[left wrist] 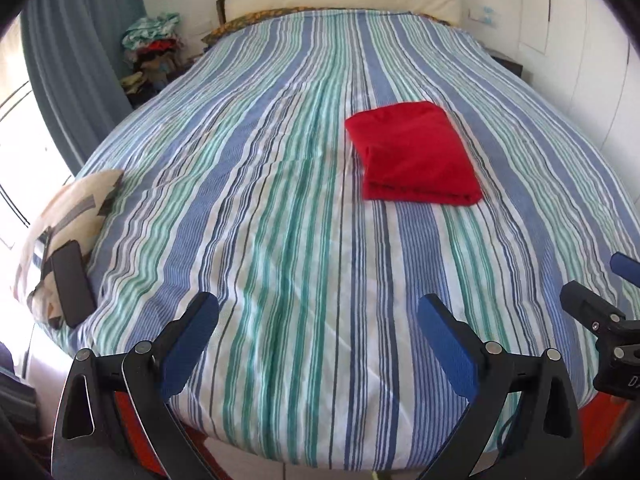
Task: Fold small clothes
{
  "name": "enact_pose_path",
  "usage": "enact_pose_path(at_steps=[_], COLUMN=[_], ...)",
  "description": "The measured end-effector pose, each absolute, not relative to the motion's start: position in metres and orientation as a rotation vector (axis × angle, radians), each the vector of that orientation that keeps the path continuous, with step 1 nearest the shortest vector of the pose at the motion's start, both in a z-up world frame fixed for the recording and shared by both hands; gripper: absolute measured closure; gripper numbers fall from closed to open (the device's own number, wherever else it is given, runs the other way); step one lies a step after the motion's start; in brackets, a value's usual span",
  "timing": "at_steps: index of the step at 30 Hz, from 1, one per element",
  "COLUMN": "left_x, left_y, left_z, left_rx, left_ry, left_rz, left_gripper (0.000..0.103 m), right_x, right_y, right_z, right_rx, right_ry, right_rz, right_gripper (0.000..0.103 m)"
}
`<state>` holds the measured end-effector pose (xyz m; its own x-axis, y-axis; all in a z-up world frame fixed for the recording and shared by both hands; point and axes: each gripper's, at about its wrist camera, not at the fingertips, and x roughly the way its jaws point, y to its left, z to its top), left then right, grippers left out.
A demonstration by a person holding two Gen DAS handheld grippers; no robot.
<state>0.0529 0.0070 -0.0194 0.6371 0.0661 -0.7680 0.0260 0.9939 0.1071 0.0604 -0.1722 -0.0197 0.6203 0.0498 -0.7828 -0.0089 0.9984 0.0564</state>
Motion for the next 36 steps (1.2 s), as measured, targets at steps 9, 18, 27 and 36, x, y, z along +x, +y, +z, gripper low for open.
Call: enact_pose_path(at_steps=[9,18,27,36], left_x=[0.047,0.040,0.036,0.038], left_y=[0.002,0.003,0.003,0.000], left_z=[-0.015,-0.011,-0.003,-0.008], left_rx=[0.119,0.128,0.131,0.137], left_ry=[0.918,0.911,0.897,0.916], left_rz=[-0.005,-0.008,-0.007,-0.005], left_gripper=[0.003,0.003,0.003,0.003], right_x=[0.040,0.030,0.025,0.023], right_y=[-0.161,-0.160,-0.152,-0.149], right_z=[-0.012,-0.006,0.005,0.007], right_rx=[0.012,0.024,0.005,-0.028], right_ry=[0.940,0.958,0.943,0.921], right_rz=[0.037,0.003,-0.025,-0.079], right_gripper=[0.001,0.001,0.001,0.001])
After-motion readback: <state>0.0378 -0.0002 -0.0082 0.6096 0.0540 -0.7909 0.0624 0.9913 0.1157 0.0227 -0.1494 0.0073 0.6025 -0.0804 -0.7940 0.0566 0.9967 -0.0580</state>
